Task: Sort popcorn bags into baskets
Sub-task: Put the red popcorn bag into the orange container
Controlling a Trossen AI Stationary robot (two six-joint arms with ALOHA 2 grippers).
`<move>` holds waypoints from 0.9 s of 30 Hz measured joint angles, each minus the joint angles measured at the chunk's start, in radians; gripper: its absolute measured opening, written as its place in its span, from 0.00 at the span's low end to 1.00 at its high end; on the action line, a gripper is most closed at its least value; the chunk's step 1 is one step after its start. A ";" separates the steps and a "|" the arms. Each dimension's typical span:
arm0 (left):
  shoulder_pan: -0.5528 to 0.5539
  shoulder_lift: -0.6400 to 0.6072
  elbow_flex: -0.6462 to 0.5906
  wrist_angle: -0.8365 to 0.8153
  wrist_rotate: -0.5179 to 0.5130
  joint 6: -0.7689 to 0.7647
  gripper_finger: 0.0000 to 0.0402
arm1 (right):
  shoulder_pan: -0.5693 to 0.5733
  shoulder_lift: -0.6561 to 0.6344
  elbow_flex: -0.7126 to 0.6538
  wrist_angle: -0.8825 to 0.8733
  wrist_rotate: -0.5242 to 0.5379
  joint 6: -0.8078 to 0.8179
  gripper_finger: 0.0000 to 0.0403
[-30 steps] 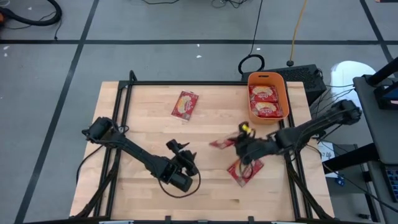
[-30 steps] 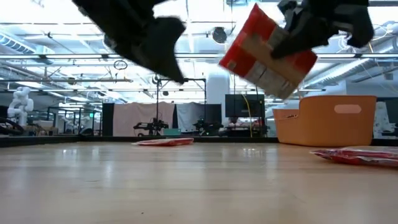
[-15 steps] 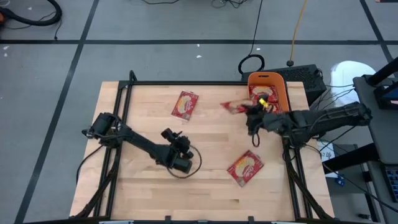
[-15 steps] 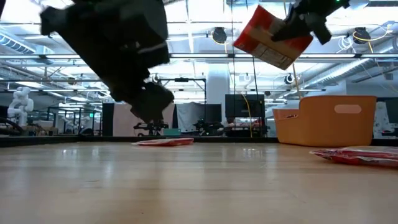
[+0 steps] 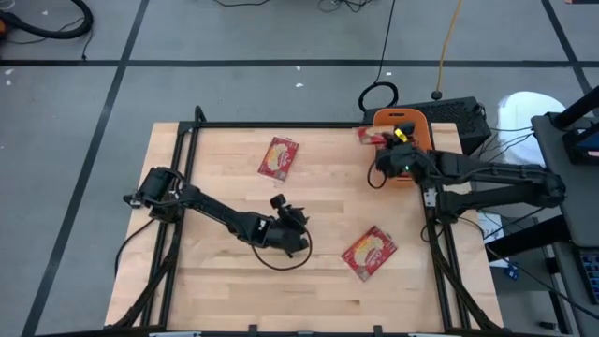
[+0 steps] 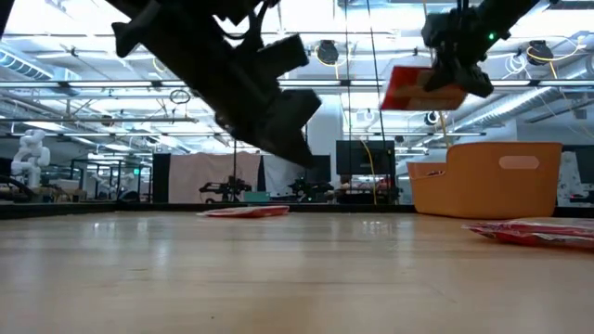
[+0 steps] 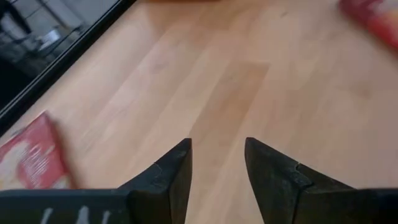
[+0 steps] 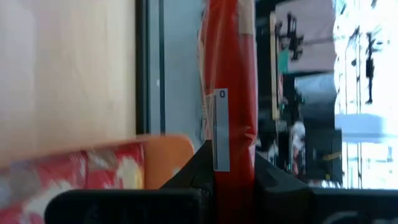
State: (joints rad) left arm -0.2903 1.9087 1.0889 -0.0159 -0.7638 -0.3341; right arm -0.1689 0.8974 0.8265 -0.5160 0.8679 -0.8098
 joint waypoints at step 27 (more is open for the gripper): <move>0.012 0.000 0.000 0.044 0.046 0.068 0.38 | -0.422 0.000 -0.198 0.123 -0.192 -0.114 0.06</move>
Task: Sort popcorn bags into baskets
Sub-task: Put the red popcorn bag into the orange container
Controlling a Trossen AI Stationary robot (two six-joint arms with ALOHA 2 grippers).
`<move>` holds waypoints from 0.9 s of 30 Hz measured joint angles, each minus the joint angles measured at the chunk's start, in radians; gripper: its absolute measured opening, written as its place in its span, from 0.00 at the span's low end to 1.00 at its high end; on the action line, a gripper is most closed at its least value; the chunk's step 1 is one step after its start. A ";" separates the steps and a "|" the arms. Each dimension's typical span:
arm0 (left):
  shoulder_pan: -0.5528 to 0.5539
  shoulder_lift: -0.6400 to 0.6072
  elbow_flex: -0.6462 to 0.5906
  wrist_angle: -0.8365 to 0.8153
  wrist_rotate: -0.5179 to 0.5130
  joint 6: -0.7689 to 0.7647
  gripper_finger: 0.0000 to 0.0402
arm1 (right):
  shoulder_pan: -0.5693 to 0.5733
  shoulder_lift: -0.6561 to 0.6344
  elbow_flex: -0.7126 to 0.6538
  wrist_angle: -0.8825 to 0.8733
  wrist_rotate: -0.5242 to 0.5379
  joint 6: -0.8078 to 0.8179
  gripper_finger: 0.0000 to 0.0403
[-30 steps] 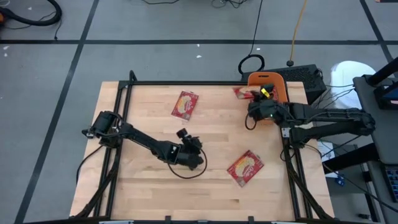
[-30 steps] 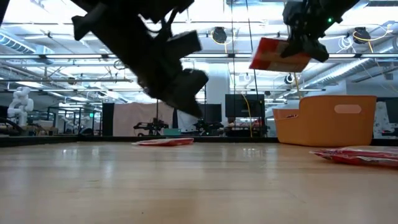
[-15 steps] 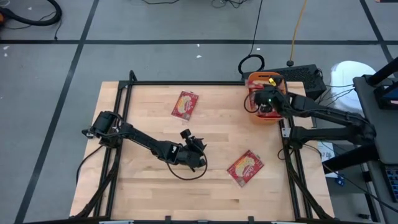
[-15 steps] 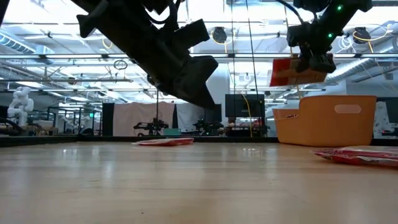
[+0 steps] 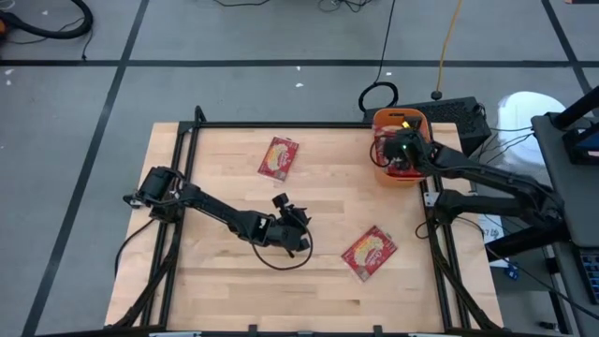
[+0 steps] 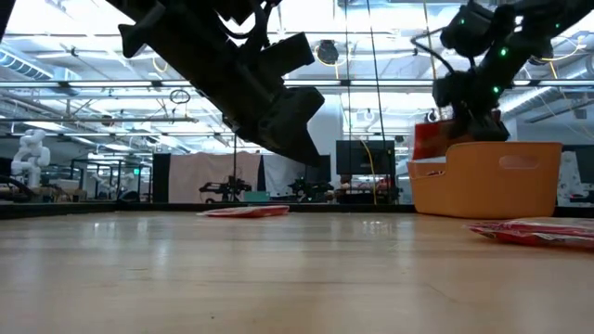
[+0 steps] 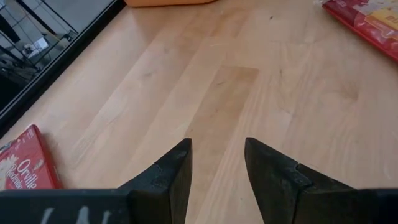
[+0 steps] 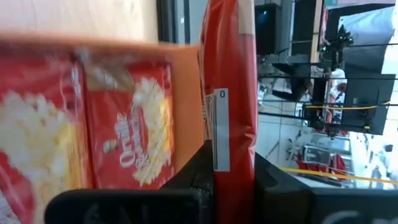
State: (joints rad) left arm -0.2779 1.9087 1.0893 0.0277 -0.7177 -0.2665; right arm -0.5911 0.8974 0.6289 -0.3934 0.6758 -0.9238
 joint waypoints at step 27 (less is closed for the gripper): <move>-0.002 0.000 0.000 0.000 0.000 0.029 0.38 | -0.244 0.136 -0.057 0.105 -0.234 -0.057 0.06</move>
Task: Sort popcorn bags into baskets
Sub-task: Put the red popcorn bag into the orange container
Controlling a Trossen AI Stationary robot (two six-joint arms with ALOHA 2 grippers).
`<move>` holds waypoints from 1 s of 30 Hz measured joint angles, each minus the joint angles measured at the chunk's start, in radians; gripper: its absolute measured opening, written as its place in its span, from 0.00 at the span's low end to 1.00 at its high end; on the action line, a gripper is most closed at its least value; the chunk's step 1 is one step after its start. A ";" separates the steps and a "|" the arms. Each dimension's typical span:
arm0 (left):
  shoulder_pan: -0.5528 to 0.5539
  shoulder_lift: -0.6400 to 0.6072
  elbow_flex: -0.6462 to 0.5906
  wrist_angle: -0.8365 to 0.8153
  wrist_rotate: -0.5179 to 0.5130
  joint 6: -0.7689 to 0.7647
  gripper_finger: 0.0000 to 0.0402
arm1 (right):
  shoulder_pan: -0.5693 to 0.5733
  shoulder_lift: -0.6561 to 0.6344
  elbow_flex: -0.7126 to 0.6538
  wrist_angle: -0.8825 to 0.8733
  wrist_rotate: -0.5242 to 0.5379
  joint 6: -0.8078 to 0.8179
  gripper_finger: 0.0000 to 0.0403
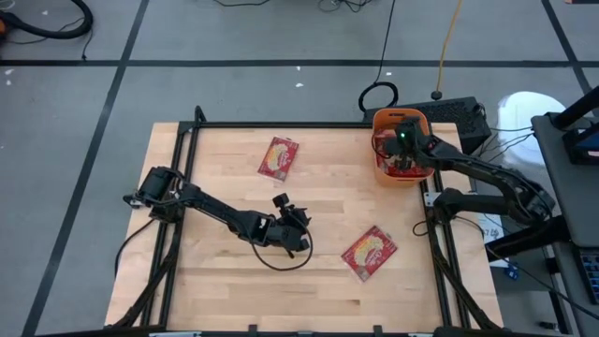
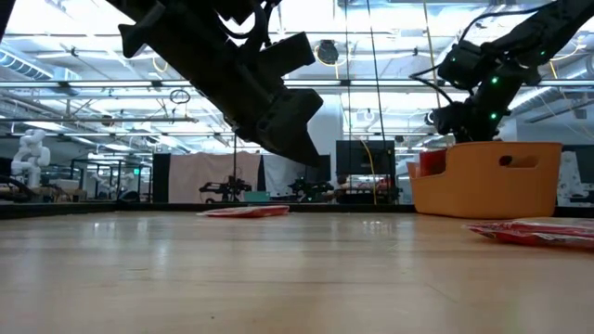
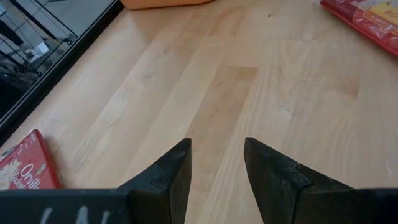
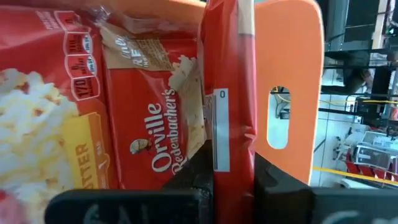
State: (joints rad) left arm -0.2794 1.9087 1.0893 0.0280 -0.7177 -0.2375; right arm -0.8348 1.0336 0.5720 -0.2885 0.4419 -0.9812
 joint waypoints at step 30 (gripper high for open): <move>-0.018 0.000 0.000 -0.001 0.040 -0.010 0.38 | -0.010 -0.058 0.024 -0.146 0.063 0.187 0.40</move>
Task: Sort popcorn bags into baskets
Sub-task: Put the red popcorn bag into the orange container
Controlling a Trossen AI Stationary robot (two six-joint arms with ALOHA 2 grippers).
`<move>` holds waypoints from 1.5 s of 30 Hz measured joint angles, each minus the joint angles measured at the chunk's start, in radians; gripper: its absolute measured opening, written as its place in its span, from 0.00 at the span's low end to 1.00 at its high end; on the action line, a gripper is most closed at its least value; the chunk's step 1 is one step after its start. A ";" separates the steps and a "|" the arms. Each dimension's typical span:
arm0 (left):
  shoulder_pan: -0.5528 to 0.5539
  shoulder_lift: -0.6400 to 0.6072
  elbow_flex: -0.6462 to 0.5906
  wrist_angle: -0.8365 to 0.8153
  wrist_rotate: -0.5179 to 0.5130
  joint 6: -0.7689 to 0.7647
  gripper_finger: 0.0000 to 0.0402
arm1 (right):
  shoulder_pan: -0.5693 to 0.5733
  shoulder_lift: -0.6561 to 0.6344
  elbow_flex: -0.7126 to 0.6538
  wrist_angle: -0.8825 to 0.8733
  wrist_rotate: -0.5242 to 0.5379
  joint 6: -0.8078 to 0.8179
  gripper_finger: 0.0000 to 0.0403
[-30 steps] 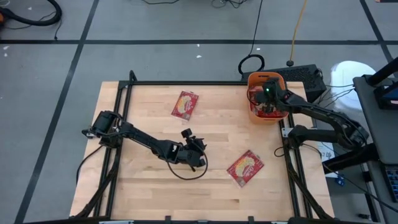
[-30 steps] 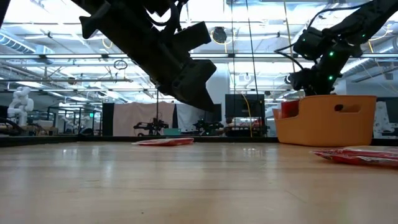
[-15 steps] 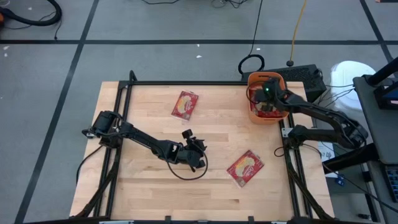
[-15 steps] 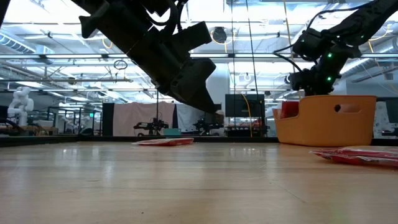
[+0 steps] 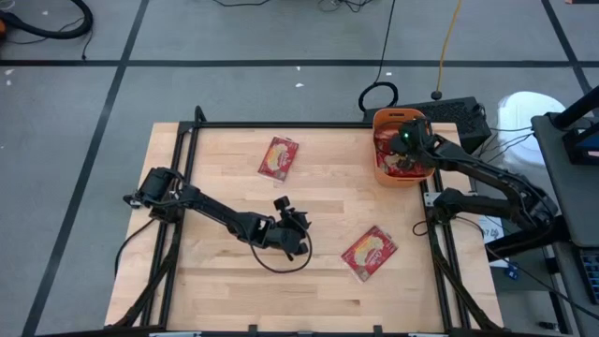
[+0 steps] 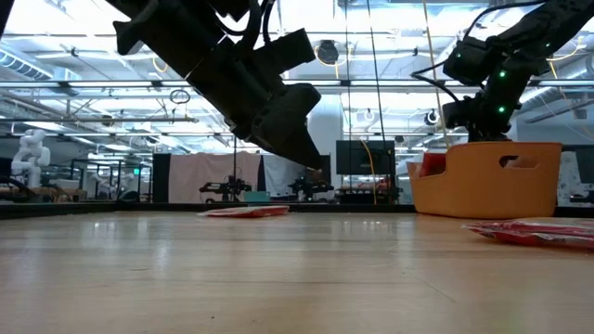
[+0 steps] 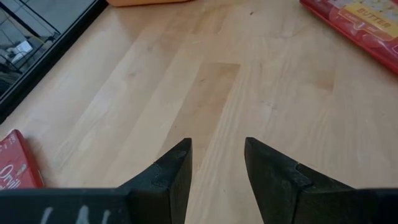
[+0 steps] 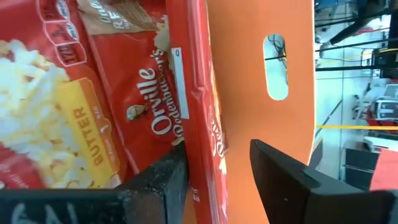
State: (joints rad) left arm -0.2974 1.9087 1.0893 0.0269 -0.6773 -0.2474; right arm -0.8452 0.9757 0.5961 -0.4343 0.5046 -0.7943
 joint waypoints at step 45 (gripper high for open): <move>-0.002 0.000 0.000 0.001 0.025 -0.014 0.38 | 0.096 -0.137 0.019 0.097 0.145 0.032 0.53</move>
State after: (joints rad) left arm -0.2989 1.9087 1.0897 0.0280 -0.6527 -0.2615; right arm -0.7489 0.8386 0.6151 -0.3372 0.6492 -0.7620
